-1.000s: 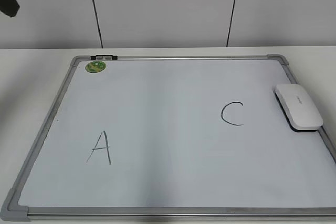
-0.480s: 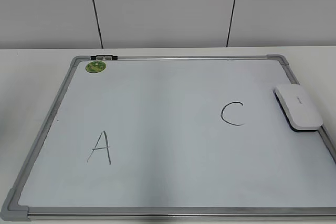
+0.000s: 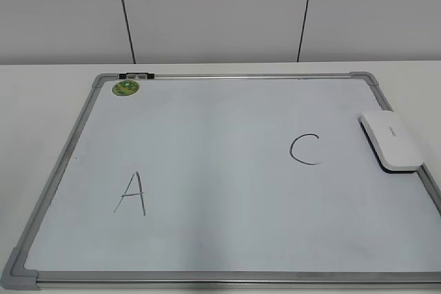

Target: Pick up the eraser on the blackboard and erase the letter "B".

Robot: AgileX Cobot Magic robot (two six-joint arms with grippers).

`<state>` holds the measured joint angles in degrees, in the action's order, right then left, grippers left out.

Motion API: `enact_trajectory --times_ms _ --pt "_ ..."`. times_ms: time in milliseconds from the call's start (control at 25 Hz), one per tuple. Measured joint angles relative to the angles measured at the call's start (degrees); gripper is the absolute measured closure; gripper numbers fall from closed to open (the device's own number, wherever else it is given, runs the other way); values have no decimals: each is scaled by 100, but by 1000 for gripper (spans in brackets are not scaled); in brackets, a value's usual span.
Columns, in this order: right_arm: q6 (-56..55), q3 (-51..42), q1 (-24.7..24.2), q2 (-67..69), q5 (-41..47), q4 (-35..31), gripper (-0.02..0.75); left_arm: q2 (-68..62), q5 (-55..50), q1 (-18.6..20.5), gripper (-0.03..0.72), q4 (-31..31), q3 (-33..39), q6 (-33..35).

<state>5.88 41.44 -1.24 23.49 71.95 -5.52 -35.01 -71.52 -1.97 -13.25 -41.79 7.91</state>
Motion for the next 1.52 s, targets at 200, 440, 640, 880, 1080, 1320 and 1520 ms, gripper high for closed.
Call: enact_trajectory --times_ms 200,440,640,880,1080,1320,1520 --pt "-150 -514 0 -571 0 431 150 818 161 0 246 148 723 0" --pt "-197 -1064 0 -628 -252 510 150 1286 596 0 246 262 1115 0" --pt "-211 -1337 0 -628 -634 510 150 1299 858 0 246 428 1247 0" --pt "-223 -1350 0 -628 -677 510 150 1299 885 0 246 428 1248 -10" --pt "-223 -1350 0 -628 -677 510 150 1299 894 0 246 441 1248 -29" --pt "-223 -1350 0 -628 -677 512 150 1299 894 0 246 692 1248 -279" --pt "-223 -1350 0 -628 -681 512 150 1299 894 0 246 714 1248 -308"
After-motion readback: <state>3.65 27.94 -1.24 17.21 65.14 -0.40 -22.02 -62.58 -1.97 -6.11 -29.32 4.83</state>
